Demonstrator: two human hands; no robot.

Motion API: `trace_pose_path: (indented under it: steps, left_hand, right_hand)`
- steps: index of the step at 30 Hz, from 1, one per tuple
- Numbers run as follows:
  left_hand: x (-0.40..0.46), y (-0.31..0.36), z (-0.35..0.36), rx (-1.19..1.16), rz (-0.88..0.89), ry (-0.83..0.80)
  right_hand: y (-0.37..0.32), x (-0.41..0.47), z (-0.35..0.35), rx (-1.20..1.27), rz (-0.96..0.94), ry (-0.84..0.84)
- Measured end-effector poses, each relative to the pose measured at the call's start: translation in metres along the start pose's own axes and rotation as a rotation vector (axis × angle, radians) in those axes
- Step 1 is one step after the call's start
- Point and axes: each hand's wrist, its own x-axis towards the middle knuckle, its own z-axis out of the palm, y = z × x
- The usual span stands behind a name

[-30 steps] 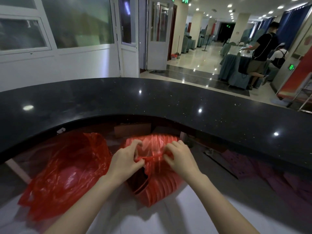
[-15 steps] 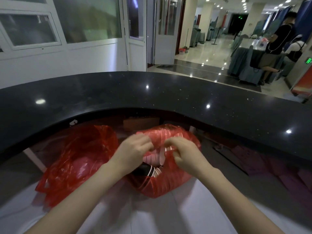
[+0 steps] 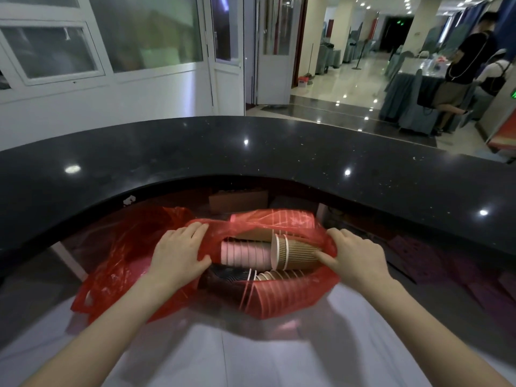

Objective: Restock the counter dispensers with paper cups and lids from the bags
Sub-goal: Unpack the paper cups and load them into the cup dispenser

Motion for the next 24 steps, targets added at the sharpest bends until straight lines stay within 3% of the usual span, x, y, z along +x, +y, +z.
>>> trace_pose_path:
  steps: [3,6,9,12,18,20,24]
  left_hand:
    - [-0.009,0.006,0.001,0.039,0.035,0.101]
    - [-0.014,0.018,0.003,-0.012,0.100,0.228]
    - [-0.012,0.034,0.011,-0.048,0.368,0.355]
    - [-0.008,0.032,0.019,-0.134,0.471,0.180]
    - [-0.009,-0.006,0.018,-0.265,0.149,-0.279]
    - [-0.009,-0.003,0.020,-0.220,0.184,-0.277]
    - [-0.012,0.016,0.032,-0.228,0.383,-0.067]
  right_hand:
    - [-0.001,-0.005,0.000,-0.004,0.037,-0.006]
    - [-0.008,-0.006,0.007,0.072,-0.079,0.019]
    - [-0.024,-0.008,0.017,0.215,-0.263,0.209]
    - [-0.031,-0.006,0.021,0.263,-0.336,0.201]
    - [0.010,0.001,0.023,0.119,-0.308,-0.189]
    - [0.008,0.001,0.025,0.110,-0.312,-0.226]
    - [-0.013,0.004,0.027,0.305,-0.313,0.093]
